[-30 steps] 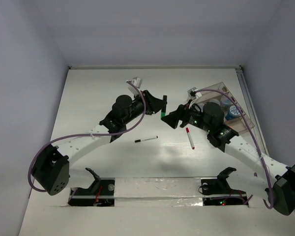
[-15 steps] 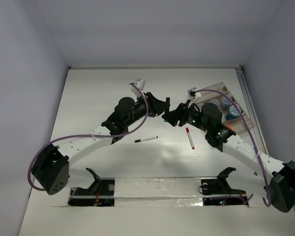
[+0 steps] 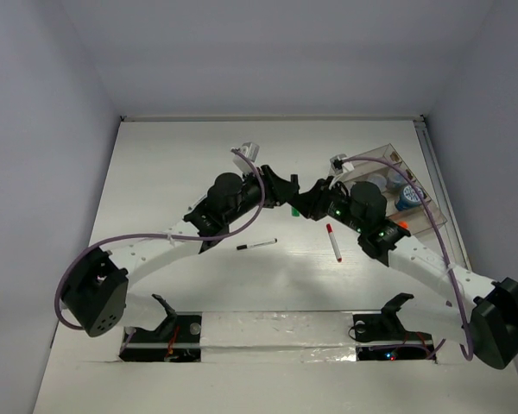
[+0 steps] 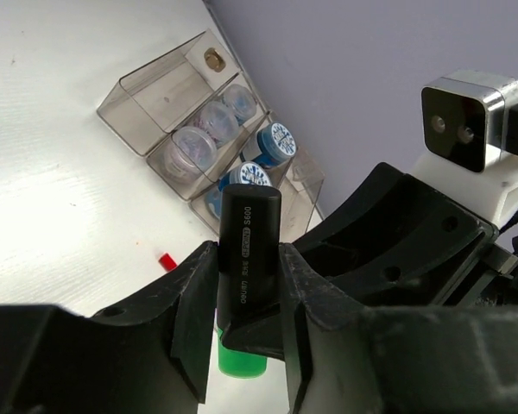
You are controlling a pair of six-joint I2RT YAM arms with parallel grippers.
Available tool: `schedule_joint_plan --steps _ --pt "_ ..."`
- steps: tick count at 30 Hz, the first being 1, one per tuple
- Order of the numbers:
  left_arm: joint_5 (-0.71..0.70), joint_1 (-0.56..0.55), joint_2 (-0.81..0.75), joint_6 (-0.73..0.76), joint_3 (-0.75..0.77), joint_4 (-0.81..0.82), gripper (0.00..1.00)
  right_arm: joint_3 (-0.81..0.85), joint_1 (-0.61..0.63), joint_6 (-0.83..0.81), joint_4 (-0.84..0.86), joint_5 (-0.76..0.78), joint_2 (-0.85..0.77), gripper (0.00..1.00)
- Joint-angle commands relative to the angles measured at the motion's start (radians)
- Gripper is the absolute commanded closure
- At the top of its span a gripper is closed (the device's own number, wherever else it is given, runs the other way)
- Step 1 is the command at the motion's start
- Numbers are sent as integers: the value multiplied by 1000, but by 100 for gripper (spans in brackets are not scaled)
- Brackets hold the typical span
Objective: Sort the stationery into containers
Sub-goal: Pick up the pen from the center of the board, then place the pen in the storage box.
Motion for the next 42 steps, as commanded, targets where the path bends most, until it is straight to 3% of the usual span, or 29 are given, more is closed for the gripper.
schedule_joint_plan --steps 1,2,3,6,10,16,21,28,33,42 --pt "-5 -9 -18 20 10 27 67 -10 7 3 36 79 -11 85" --pt "-16 -9 -26 28 15 1 58 -15 7 7 30 93 -16 87" --pt "-46 -9 -49 48 21 -17 43 -21 7 21 24 108 -24 91" --pt "-121 -9 -128 105 46 -117 23 -33 7 36 -25 194 -56 93" --pt "-244 -9 -274 200 70 -252 5 -27 7 29 -105 310 -88 94" --pt "-255 -9 -418 371 162 -553 3 -26 -94 73 -336 530 -135 95" --pt "-257 -9 -472 525 173 -798 2 -101 -350 139 -461 560 -209 95" --pt "-165 -9 -572 567 -37 -756 1 -119 -473 219 -643 766 -330 96" --pt "-92 -9 -638 568 -49 -732 1 -121 -507 308 -725 780 -321 96" --pt "-105 -9 -713 556 -56 -732 1 -136 -516 409 -754 821 -289 91"
